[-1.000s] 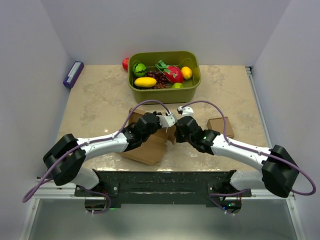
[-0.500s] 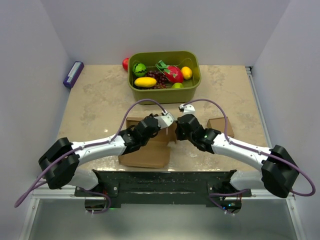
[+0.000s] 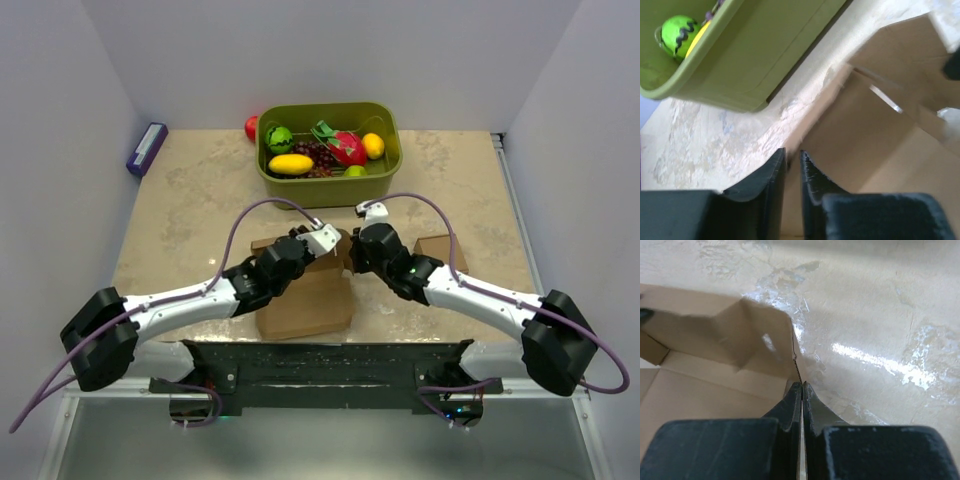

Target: Fold the paper box

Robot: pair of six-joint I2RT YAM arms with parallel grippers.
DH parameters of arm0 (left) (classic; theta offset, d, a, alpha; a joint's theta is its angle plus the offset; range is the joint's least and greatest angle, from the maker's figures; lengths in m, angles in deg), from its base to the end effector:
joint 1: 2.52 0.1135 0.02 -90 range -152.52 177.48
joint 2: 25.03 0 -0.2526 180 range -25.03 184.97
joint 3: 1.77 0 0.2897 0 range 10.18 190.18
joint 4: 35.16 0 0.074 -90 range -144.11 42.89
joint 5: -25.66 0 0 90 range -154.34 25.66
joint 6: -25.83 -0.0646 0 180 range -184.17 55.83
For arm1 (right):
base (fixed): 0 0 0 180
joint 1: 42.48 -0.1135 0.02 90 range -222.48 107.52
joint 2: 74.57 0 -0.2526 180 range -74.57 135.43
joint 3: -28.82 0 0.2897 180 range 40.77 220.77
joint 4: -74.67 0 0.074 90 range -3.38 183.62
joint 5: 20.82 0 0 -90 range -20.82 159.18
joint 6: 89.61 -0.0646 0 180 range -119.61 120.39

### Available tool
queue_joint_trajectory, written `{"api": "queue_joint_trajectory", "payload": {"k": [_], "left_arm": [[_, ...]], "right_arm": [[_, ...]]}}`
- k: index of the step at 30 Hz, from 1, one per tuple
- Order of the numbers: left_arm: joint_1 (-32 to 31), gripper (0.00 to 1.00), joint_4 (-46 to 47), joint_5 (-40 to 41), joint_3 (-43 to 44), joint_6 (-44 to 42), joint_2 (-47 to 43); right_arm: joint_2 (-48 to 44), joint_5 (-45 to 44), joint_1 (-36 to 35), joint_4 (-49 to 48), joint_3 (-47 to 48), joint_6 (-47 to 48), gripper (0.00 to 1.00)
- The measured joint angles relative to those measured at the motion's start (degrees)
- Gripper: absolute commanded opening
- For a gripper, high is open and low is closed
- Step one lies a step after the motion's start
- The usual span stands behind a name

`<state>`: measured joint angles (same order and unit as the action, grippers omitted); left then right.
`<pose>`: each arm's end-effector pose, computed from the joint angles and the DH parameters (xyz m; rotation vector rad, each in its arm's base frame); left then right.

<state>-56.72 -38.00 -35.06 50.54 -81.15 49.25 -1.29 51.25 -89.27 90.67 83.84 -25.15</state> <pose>0.2237 -0.2561 0.1936 0.8565 1.7478 0.0835 0.2434 0.2301 0.1884 -0.2207 2.1513 0.3980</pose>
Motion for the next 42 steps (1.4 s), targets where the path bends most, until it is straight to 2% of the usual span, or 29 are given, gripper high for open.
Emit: {"api": "queue_joint_trajectory", "payload": {"k": [3, 4, 10, 15, 20, 24, 36, 42], "left_arm": [[-0.3, 0.61, 0.3, -2.4, 0.0, 1.5, -1.9], [-0.5, 0.62, 0.3, -3.1, 0.0, 2.2, -2.7], [-1.4, 0.62, 1.7, -6.5, -0.7, 7.5, -8.5], [-3.6, 0.61, 10.2, -11.1, -9.5, 14.4, -11.4], [-4.9, 0.61, 15.5, -14.2, -19.4, 19.8, -5.1], [-4.9, 0.6, 18.9, -14.4, -23.2, 21.0, -1.4], [-5.5, 0.57, 37.3, -17.2, -25.5, 24.5, 12.9], [-6.3, 0.57, 42.5, -17.1, -23.9, 25.4, 17.8]], "right_arm": [[0.0, 0.2, 0.3, -2.5, 0.0, 3.1, 0.0], [0.0, 0.6, 0.3, -3.5, 0.0, 4.3, 0.0], [-0.1, 1.7, 0.4, -7.6, -0.4, 10.2, 0.0], [1.1, 2.2, 0.4, -9.7, -0.4, 12.3, 0.0], [3.2, 2.4, 0.4, -10.3, -0.4, 13.0, 0.0], [4.0, 2.4, 0.4, -10.6, -0.4, 13.2, 0.0], [7.1, 2.4, 0.4, -7.5, 1.3, 8.7, 0.0], [7.3, 2.5, 0.4, -4.9, 3.2, 4.8, 0.0]]}}
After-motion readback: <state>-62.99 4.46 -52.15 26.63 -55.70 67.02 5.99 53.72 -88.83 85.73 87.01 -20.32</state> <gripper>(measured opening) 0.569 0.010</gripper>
